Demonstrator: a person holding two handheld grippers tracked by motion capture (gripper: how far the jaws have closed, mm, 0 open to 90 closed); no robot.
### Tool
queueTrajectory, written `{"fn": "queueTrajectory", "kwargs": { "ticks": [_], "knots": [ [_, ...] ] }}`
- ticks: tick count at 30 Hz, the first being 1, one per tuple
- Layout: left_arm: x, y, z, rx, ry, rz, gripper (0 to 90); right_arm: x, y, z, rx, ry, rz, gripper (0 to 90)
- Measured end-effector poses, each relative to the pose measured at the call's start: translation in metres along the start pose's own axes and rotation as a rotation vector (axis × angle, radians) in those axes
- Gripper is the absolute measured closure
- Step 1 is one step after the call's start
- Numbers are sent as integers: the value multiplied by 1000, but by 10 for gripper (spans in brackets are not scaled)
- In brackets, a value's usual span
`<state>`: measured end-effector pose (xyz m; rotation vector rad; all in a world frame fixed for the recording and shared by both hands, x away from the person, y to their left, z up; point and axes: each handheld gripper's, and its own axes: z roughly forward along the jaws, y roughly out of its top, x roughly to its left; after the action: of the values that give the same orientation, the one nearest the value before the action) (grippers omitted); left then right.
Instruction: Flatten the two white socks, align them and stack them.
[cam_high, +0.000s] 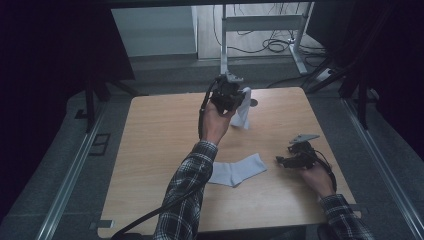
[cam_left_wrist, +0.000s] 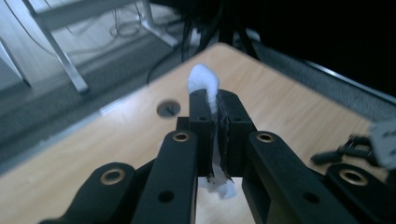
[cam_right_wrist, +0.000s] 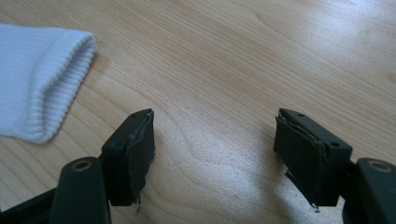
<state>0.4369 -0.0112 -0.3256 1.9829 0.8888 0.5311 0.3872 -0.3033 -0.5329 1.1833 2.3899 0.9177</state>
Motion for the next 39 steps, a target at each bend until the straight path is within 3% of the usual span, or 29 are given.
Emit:
{"fn": "queueTrajectory", "kwargs": {
  "ticks": [2,5,15,21,27,34,39],
  "knots": [
    [-2,8,-11,-29,3,5,855,0,0,0,-1,-2,1,288],
    [0,6,-16,-22,11,8,855,1,1,0,0,1,6,287],
    [29,-40,9,74,25,-72,856,2,1,1,-1,3,3,285],
    [34,-48,9,76,24,-81,856,2,1,1,-5,3,2,285],
    [24,-35,-2,43,6,-52,856,2,1,1,-6,2,1,284],
    [2,-1,-32,-25,-13,0,856,2,1,2,-8,-2,1,281],
    [-15,25,-51,-40,10,56,856,4,1,1,-6,2,7,281]
  ]
}}
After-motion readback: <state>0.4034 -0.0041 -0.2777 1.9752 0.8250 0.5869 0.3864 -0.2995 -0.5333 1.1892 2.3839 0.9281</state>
